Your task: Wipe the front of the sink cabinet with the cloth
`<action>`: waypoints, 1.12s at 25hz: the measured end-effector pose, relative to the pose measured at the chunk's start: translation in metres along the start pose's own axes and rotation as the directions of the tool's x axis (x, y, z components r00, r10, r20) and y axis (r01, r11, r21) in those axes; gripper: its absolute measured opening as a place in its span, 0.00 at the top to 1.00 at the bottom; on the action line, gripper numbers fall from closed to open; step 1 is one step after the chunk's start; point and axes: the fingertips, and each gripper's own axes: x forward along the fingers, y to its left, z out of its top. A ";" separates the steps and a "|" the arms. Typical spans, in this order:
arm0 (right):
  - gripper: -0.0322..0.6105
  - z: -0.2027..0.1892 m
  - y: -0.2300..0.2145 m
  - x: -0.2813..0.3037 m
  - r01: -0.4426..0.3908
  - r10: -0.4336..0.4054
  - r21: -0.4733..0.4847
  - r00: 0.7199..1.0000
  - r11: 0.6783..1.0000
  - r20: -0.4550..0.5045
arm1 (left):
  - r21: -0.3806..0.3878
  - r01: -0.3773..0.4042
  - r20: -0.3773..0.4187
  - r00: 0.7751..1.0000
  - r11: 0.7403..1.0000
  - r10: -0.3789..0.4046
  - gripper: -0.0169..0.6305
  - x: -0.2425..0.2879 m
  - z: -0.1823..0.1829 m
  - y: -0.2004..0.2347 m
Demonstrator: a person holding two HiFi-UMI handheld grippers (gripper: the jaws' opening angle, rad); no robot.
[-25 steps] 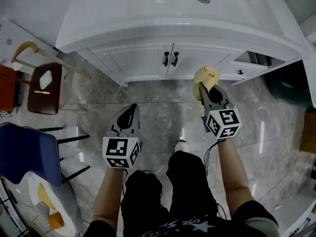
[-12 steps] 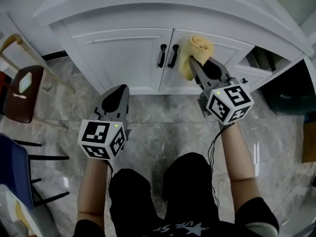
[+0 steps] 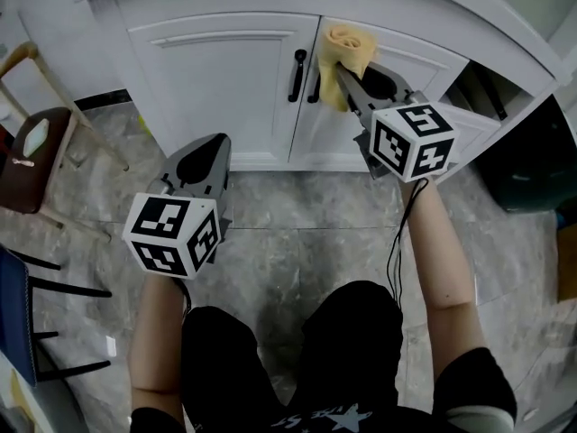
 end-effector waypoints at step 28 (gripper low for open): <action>0.85 -0.064 -0.183 -0.141 0.529 -0.508 0.049 0.833 0.847 -0.218 | 0.080 0.188 -0.037 0.982 0.979 -0.186 0.95 0.056 0.007 -0.072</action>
